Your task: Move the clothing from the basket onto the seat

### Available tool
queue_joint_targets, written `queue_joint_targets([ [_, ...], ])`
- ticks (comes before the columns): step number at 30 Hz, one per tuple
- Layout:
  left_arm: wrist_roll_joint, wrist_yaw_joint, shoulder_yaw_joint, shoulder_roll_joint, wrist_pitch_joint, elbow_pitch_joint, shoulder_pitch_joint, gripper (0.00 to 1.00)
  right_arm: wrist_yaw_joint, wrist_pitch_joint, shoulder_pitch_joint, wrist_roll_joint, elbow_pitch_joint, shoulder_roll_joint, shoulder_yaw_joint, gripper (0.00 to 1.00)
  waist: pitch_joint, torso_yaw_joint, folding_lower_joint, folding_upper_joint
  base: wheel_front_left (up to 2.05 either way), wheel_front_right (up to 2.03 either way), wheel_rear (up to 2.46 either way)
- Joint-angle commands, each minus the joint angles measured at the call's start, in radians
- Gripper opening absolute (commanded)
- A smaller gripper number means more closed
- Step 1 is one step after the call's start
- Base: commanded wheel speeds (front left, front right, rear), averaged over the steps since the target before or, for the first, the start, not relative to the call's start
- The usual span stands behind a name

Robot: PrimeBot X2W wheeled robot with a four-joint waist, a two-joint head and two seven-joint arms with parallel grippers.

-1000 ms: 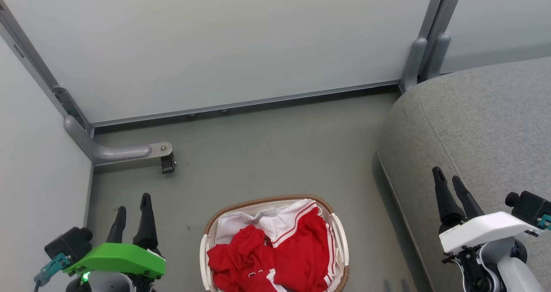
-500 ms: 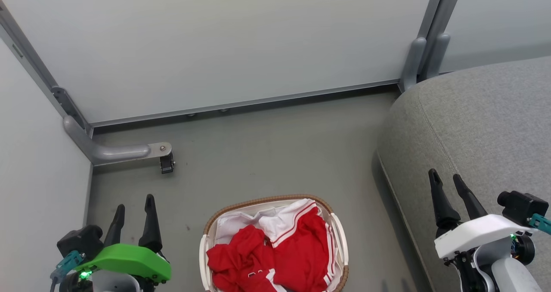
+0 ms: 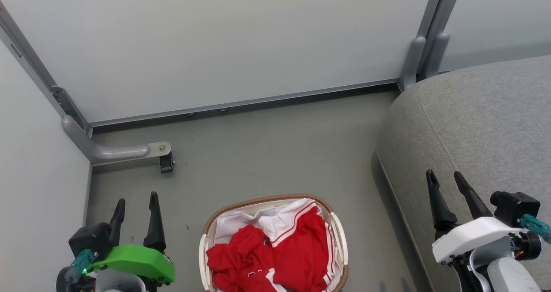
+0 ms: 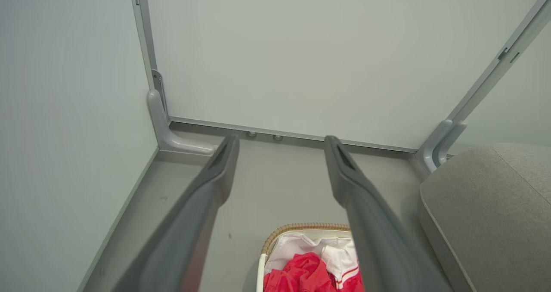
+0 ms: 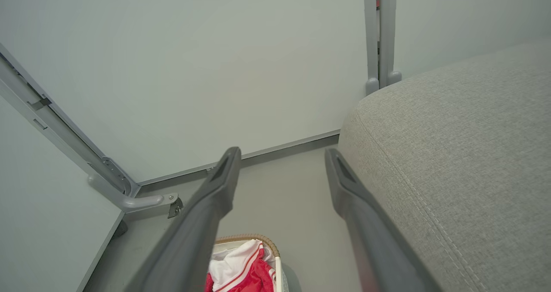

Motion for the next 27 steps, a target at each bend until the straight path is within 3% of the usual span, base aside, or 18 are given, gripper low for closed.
queue_joint_targets([
  [1,0.033,0.008,-0.002,0.001,-0.01,-0.008,0.0,1.0,0.0,-0.013,-0.015,-0.03,-0.005,-0.008,-0.001,1.0,0.0,0.0,0.0,0.0,0.0,0.0,0.0],
  [16,0.138,-0.026,0.011,-0.026,-0.043,0.006,0.01,1.0,0.0,-0.046,-0.008,-0.166,0.0,-0.01,0.021,1.0,0.017,-0.007,0.0,0.0,0.0,0.0,0.0],
  [27,0.206,-0.073,-0.055,-0.046,-0.064,0.12,-0.142,1.0,0.0,-0.067,-0.107,-0.241,-0.03,-0.017,0.055,1.0,0.209,-0.052,0.0,0.0,0.0,0.0,0.0],
])
